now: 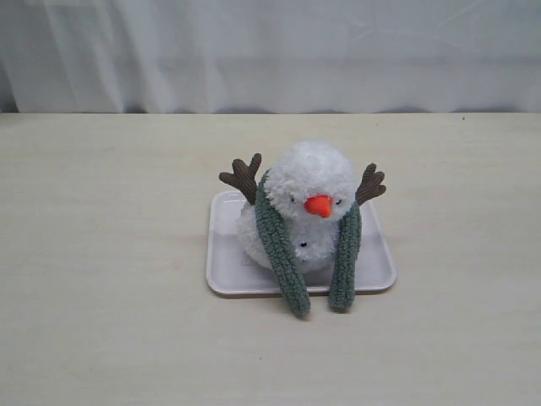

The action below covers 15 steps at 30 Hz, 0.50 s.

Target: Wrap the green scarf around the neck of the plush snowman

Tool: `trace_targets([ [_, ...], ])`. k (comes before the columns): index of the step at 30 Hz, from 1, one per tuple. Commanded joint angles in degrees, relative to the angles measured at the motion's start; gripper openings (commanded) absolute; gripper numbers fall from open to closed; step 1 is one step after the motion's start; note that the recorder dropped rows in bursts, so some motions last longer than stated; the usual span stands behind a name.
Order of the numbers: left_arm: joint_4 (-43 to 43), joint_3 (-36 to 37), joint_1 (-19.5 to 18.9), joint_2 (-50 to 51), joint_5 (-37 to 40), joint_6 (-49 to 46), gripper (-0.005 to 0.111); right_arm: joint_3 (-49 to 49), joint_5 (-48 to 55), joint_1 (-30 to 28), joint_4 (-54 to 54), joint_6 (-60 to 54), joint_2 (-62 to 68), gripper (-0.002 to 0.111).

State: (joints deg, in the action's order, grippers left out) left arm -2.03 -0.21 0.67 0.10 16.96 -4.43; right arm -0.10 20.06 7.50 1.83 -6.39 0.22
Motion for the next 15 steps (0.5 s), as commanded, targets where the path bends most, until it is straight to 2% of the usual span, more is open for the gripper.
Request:
trace_targets([
  [1,-0.2,0.2,-0.3,-0.1,-0.6,0.1,0.0,0.1,-0.1,0.0,0.3,0.0,-0.2,0.004],
  [9,0.0,0.2,-0.3,-0.1,-0.6,0.1,0.0,0.1,-0.1,-0.4,0.3,0.0,-0.2,0.004],
  [15,0.0,0.2,-0.3,-0.1,-0.6,0.1,0.0,0.1,-0.1,-5.3,0.3,0.0,-0.2,0.004],
])
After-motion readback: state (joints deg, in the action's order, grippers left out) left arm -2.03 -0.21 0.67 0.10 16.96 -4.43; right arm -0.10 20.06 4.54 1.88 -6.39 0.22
